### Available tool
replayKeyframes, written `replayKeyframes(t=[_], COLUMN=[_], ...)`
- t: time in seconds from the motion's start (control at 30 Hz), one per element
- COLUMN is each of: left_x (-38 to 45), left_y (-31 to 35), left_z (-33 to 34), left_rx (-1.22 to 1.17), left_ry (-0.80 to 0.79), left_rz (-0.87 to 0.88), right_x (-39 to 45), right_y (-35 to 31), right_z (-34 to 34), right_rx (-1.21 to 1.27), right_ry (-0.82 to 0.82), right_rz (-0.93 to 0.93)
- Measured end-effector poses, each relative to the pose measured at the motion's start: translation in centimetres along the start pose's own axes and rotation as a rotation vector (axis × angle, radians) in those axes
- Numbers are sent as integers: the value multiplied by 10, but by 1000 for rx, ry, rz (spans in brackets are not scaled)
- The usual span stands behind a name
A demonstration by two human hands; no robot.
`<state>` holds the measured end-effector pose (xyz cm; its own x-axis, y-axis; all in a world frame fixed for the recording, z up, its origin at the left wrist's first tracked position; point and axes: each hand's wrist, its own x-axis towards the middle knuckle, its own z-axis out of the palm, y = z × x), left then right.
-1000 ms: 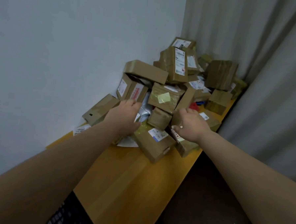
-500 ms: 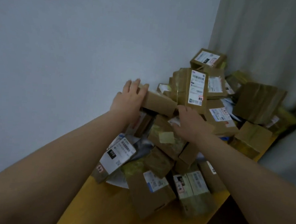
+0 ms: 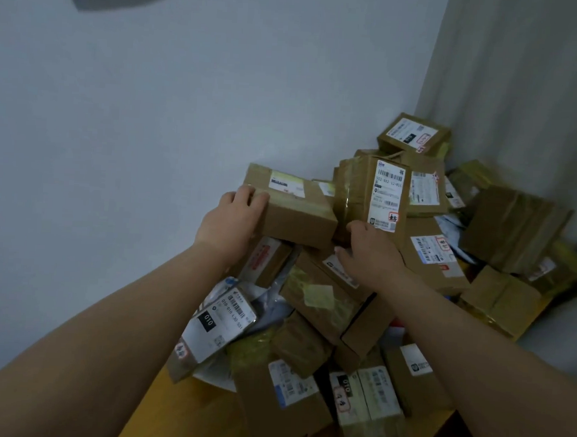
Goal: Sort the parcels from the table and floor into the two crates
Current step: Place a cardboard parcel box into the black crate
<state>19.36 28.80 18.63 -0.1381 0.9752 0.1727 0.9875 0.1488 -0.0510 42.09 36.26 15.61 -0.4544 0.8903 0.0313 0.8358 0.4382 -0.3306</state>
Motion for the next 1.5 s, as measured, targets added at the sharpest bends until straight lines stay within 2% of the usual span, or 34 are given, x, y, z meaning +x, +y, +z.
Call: replayKeyframes(t=[0.13, 0.27, 0.43, 0.53, 0.73, 0.83, 0.97, 1.1, 1.17, 1.4, 1.5], left_x=[-40, -87, -148, -180, -226, -243, -255, -264, -269, -275, -274], left_y=[-25, -49, -80, -96, -117, -128, -141, -144, -144, -141, -139], left_z=[-20, -39, -60, -68, -73, -68, -62, -66, -67, -75, -78], left_rx=[-54, -75, -105, -76, -209, -426, -704, -1129, -1236, -1181, -1136], left_ry=[118, 191, 287, 302, 268, 240, 101, 26, 45, 190, 224], left_rz=[10, 42, 41, 59, 78, -113, -322, -407, -394, -286, -291], right_x=[-7, -27, -61, -80, -120, -137, -152, -159, -160, -154, -150], right_y=[-28, -75, -138, -165, -191, -197, -209, -212, -211, -214, -215], right_z=[-5, -12, -20, -17, 3, 16, 25, 31, 32, 25, 26], right_rx=[185, 508, 1002, 1022, 1115, 1068, 1144, 1162, 1205, 1188, 1189], right_ry=[64, 133, -5, -46, 33, 76, 67, -28, -66, -38, -27], right_rz=[73, 139, 273, 244, 252, 219, 145, 64, 46, -95, -123])
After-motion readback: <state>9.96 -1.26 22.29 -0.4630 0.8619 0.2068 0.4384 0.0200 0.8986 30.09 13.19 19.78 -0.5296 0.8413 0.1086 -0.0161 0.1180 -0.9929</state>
